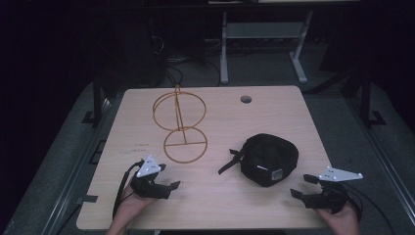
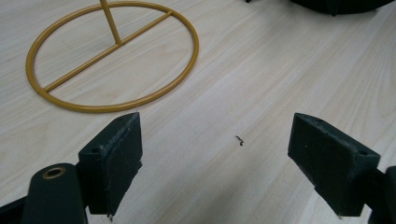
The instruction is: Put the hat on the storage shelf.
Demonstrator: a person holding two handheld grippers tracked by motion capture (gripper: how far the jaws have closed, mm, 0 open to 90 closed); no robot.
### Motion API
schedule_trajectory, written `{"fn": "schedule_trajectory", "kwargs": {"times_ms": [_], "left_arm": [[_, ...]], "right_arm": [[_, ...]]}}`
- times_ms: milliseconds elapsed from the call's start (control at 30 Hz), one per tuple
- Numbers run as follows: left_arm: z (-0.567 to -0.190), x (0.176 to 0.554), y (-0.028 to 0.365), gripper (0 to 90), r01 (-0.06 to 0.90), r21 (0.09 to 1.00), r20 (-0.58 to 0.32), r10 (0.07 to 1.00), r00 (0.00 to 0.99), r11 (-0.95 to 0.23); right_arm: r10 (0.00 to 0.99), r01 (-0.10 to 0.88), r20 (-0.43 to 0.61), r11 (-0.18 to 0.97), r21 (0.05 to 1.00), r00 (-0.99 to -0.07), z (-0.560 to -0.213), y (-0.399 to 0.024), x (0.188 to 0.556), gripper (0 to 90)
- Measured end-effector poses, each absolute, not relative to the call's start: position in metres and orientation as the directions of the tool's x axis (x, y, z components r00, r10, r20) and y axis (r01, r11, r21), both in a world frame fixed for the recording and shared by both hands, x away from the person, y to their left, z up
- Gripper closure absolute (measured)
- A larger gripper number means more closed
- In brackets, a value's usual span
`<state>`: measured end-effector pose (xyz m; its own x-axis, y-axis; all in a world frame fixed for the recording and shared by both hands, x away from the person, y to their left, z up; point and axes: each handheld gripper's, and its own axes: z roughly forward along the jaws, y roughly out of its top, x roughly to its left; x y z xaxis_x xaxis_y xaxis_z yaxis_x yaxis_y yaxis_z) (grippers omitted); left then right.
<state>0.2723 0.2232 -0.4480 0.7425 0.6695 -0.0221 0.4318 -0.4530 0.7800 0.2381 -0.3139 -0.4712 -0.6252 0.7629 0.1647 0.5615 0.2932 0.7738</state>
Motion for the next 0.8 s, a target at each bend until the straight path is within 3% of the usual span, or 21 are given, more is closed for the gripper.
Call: {"fn": "schedule_trajectory", "kwargs": {"times_ms": [800], "left_arm": [[-0.424,0.265,0.194,17.0,0.409,0.803,-0.092,0.586,0.805,-0.435]], "right_arm": [[0.75,0.554,0.177,0.285,0.782,-0.637,-0.469,-0.313,0.234,17.8]]}}
